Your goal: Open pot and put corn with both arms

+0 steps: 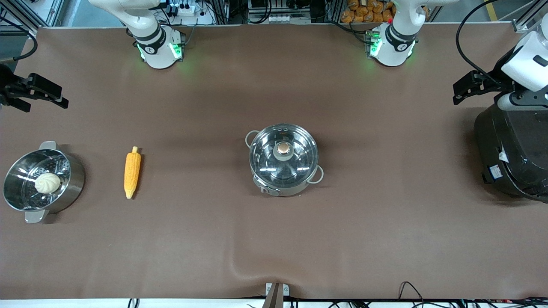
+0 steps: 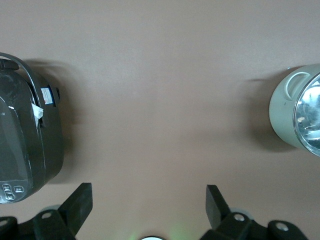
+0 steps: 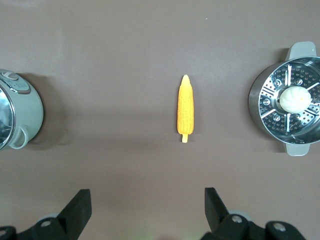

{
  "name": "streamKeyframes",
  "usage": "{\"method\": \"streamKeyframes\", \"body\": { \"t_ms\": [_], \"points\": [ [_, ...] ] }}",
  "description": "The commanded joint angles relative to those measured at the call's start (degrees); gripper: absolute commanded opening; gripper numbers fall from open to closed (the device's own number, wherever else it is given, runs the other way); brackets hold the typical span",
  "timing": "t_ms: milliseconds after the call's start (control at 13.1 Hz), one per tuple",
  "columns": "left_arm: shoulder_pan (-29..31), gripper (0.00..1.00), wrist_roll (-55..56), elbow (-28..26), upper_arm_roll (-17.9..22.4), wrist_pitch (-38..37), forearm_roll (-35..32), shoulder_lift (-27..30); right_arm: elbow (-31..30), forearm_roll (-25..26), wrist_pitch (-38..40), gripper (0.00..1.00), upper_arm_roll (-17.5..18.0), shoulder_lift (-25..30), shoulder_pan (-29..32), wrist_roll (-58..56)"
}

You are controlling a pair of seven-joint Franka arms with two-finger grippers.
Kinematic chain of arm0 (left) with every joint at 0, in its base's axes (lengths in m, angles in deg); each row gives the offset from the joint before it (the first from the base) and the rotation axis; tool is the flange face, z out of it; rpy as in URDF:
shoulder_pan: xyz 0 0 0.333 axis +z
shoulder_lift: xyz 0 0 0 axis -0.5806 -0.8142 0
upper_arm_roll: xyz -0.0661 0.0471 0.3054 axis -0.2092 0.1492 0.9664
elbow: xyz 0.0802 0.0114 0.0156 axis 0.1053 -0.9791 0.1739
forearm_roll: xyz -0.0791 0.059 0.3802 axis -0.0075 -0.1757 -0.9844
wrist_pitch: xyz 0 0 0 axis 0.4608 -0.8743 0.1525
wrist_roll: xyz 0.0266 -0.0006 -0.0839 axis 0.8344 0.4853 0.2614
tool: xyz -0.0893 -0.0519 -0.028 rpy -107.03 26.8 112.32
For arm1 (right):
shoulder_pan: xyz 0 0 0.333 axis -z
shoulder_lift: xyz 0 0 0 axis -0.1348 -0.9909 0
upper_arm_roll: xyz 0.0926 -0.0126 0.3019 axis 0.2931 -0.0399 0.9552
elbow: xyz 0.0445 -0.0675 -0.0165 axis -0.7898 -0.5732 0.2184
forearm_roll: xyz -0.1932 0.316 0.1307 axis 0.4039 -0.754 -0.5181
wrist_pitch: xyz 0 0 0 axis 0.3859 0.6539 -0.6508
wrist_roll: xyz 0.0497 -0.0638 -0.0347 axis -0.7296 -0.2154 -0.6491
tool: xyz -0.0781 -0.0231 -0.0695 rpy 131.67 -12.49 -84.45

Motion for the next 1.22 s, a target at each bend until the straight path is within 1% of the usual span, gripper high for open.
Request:
{"method": "streamKeyframes", "body": {
  "t_ms": [0,76,153,229,382,612,841,918,994,1147],
  "points": [
    [-1.0,1.00,-0.3,1.5,-0.2,0.6,-0.3,-2.3,0.6,0.8,0.5,1.00,0.1,-0.4,0.5,-0.2],
    [-1.8,1.00,2.1,1.3,-0.3,3.7,2.4,-3.0,0.7,2.3,0.5,1.00,0.1,-0.4,0.1,-0.1],
    [-3.5,1.00,7.4,1.3,-1.1,5.8,3.4,-4.1,0.7,3.2,0.5,1.00,0.1,-0.4,0.1,0.1],
    [-5.0,1.00,11.6,1.5,-1.5,6.7,3.3,-5.8,0.7,3.3,0.5,1.00,0.1,-0.4,0.2,0.2],
    [-10.4,1.00,17.7,1.5,-2.3,9.9,2.9,-9.8,0.7,3.3,0.5,1.00,0.1,-0.4,0.1,0.3],
    [-17.7,1.00,32.4,2.3,-2.3,17.8,2.8,-15.5,0.7,3.3,0.3,1.00,0.1,-0.4,0.0,0.5],
    [-23.8,1.00,43.2,9.1,-2.0,20.2,2.7,-24.4,0.3,3.1,-0.3,1.00,0.3,-0.4,-0.6,6.2],
    [-27.3,1.00,48.9,10.1,-1.6,21.9,0.0,-27.0,0.3,3.2,-0.5,1.00,0.3,-0.5,-0.9,6.3],
    [-29.7,1.00,53.4,11.2,-1.3,23.3,-3.2,-28.7,0.0,3.1,-0.9,1.00,0.2,-0.6,-0.8,6.0],
    [-32.0,1.00,55.1,12.1,-1.2,23.8,-4.2,-30.9,-2.5,3.0,-2.3,1.00,0.2,-1.0,-0.6,5.7]
  ]
}}
